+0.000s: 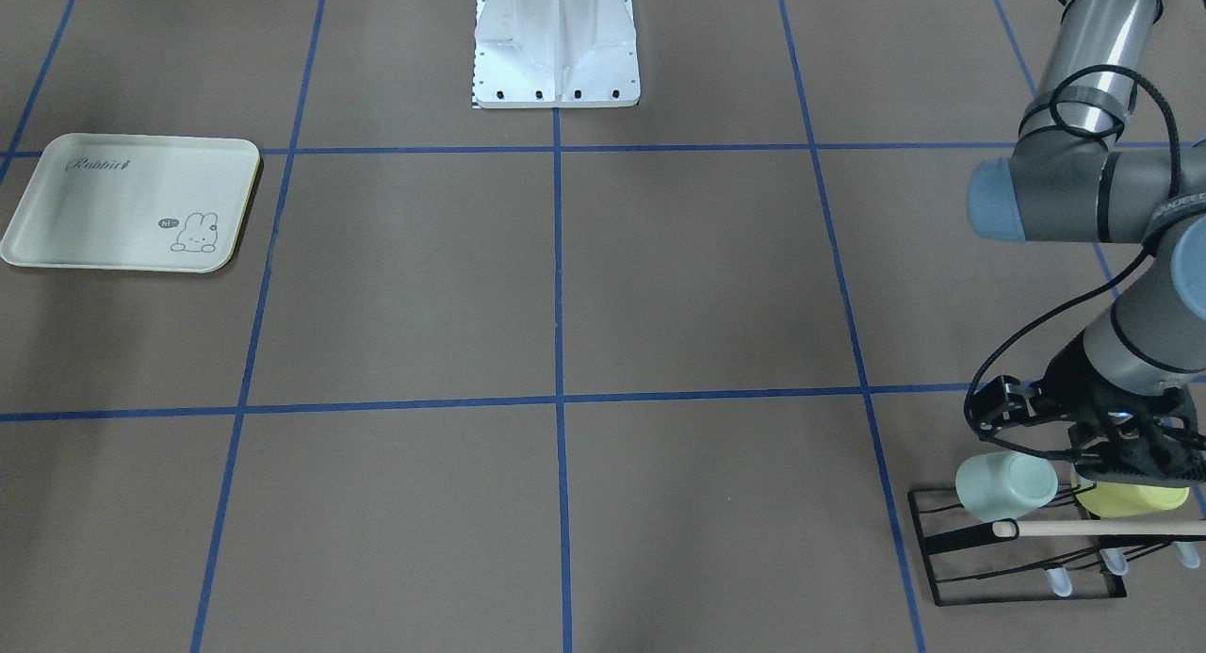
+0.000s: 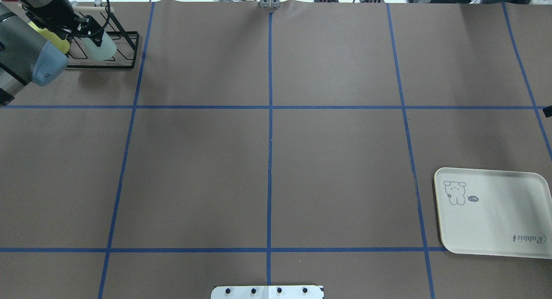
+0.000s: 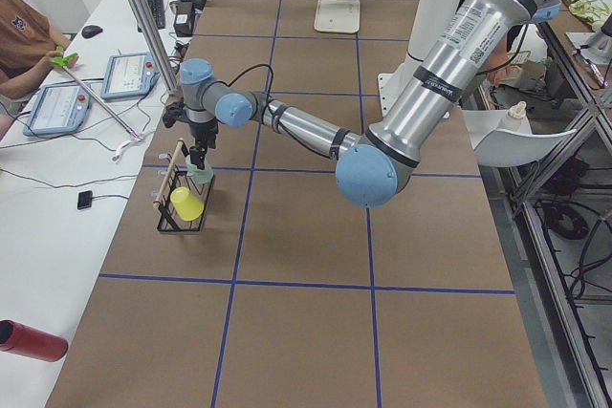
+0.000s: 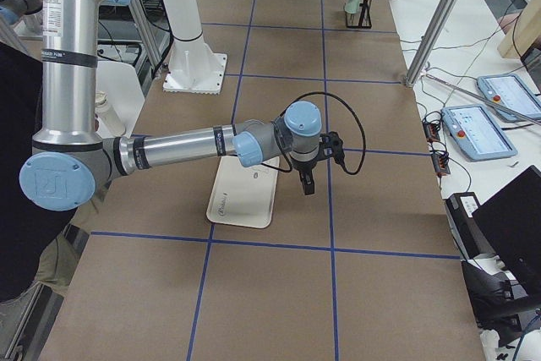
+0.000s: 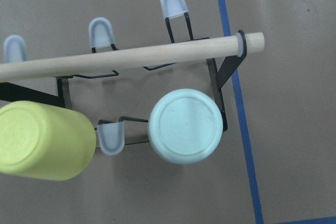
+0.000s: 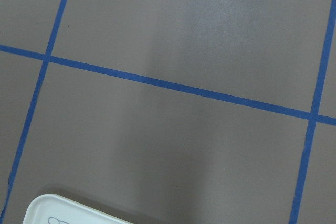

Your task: Left arm grabs green cup and hands to right arm on tray

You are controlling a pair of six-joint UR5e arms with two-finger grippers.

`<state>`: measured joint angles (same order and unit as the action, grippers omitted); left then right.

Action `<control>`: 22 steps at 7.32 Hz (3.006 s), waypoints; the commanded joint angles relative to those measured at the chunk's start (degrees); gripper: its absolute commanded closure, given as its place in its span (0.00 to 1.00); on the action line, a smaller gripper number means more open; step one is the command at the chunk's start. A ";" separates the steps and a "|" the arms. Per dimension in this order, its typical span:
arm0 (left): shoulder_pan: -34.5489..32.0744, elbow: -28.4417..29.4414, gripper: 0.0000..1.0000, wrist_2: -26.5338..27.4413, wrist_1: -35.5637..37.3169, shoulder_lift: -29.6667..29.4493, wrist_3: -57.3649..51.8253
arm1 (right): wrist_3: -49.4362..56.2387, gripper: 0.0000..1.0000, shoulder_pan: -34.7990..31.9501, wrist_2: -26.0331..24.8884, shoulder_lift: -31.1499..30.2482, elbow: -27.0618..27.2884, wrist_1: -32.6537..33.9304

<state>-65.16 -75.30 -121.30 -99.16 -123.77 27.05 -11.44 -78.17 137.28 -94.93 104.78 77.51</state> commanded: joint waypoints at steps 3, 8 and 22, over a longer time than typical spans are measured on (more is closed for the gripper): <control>0.12 8.66 0.03 0.45 -1.91 -5.68 0.11 | 0.01 0.00 0.74 -0.52 0.01 -0.19 0.01; 0.74 9.73 0.18 0.98 -2.09 -5.69 0.03 | 0.01 0.00 1.09 -0.61 0.10 -0.63 0.01; -4.54 -17.32 1.00 0.54 22.16 -3.41 -2.80 | -2.27 0.00 4.16 -0.78 3.60 -2.30 -0.08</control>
<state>-69.45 -88.99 -120.36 -80.51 -127.28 23.83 -13.49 -74.31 136.50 -92.72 103.10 77.43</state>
